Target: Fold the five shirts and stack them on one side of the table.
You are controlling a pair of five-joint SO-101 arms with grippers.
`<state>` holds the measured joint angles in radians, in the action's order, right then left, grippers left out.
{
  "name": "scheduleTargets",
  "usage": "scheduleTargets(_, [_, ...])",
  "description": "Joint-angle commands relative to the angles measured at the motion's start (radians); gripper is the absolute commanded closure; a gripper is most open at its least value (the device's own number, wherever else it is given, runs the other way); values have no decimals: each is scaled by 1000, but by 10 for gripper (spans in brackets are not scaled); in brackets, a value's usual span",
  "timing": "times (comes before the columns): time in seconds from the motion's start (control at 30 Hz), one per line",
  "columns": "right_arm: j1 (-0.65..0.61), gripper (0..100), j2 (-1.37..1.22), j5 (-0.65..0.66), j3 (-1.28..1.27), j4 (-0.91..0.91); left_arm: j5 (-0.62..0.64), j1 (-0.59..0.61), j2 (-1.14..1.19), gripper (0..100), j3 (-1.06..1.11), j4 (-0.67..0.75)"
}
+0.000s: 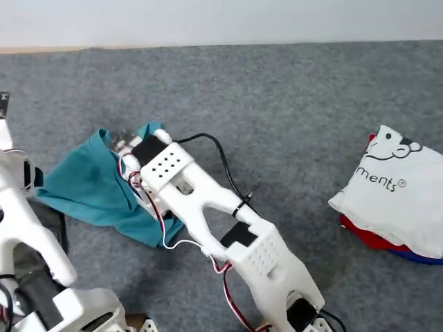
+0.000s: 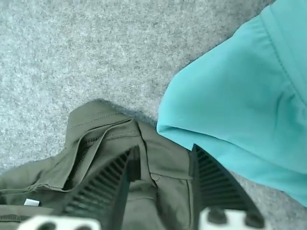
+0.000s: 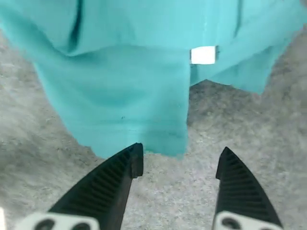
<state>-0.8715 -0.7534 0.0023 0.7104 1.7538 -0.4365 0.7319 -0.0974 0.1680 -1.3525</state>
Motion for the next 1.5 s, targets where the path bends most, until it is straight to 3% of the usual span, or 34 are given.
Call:
scheduleTargets(0.0, [-10,743,-41,-11,51,-24,11,3,-5,834,-38,20])
scheduleTargets(0.1, [-8,763,-79,-6,52,-67,11,2,-5,834,-22,23])
scheduleTargets(0.27, [19,988,-79,23,63,-117,8,2,-12,855,54,71])
scheduleTargets(0.57, [93,988,-87,176,276,19,6,2,-14,882,74,71])
scheduleTargets(0.73, [136,988,-51,190,341,41,6,2,-15,882,68,68])
scheduleTargets(0.9, [202,988,104,333,371,41,11,-3,-69,882,67,66])
scheduleTargets(1.17, [294,988,427,531,371,36,12,-124,-276,882,74,61])
scheduleTargets(1.47, [300,988,746,729,371,35,77,-201,-359,882,125,61])
